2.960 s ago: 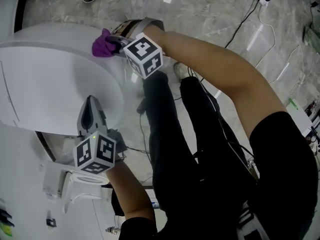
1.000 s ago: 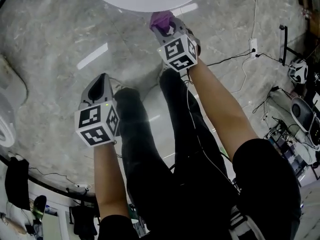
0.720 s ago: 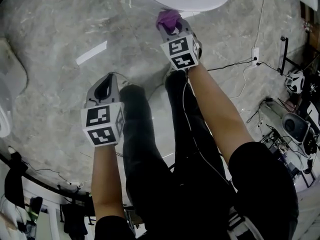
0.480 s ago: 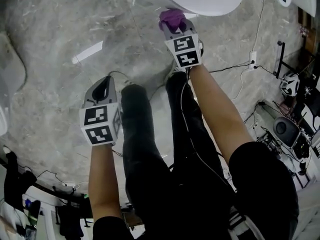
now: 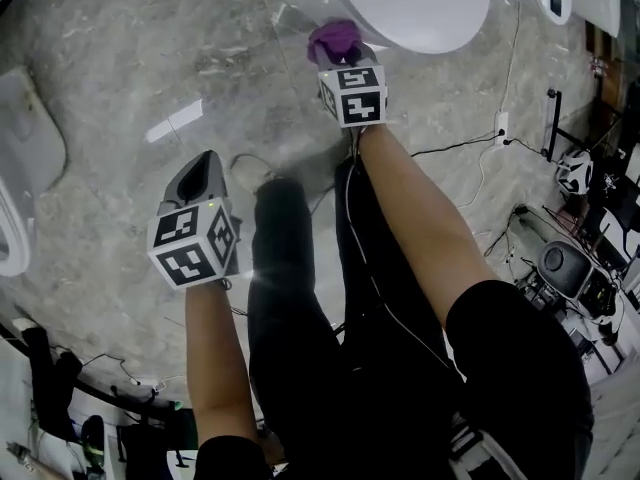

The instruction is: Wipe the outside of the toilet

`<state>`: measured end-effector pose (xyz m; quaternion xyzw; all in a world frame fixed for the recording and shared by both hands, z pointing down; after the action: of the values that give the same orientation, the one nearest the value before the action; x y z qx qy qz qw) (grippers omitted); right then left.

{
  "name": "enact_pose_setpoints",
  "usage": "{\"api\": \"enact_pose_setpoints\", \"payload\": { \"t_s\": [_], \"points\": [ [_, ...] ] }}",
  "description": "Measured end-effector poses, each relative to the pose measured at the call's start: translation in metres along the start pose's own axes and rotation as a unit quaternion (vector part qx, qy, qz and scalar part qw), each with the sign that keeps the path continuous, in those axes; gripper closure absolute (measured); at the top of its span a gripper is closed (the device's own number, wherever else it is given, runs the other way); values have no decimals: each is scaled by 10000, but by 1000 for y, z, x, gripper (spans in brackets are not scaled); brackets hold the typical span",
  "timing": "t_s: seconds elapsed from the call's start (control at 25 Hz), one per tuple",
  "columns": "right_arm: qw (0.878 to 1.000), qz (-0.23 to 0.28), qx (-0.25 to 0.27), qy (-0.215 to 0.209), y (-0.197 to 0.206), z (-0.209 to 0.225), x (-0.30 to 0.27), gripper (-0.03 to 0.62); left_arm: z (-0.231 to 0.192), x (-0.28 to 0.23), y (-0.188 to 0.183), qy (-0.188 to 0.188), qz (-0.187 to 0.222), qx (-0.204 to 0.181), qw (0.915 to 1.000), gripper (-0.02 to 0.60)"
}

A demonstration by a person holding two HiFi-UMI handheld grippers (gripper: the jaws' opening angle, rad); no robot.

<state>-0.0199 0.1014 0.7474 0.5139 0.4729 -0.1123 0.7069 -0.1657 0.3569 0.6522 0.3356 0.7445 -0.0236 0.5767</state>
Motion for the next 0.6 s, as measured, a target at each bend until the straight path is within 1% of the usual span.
{"api": "enact_pose_setpoints", "payload": {
  "t_s": [0.08,0.28,0.48,0.6],
  "points": [
    [9999,68,-144,68,-11,-5,-6,511,-6,3,-8,12,-6,-33,10000,574],
    [9994,148,-264,156,-31,-11,-20,510,-6,-5,-23,107,-21,80,9999,574],
    [9975,231,-521,419,-42,-19,-34,510,-7,-21,-35,216,-90,-18,9997,574],
    [9954,295,-775,484,-53,-21,-42,510,-8,-25,-52,270,-172,-97,9994,574]
  ]
}}
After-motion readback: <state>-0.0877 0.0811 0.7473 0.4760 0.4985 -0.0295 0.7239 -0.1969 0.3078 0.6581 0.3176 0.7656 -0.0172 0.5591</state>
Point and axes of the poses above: the fingertips, and each gripper's own axes: x backward along the fingers, z to its right, y out of its underside, the point moved 6 cm from there along x, backward along the fingers, and after that the axes turned 4 degrees about -y, right-handed, at the moved point
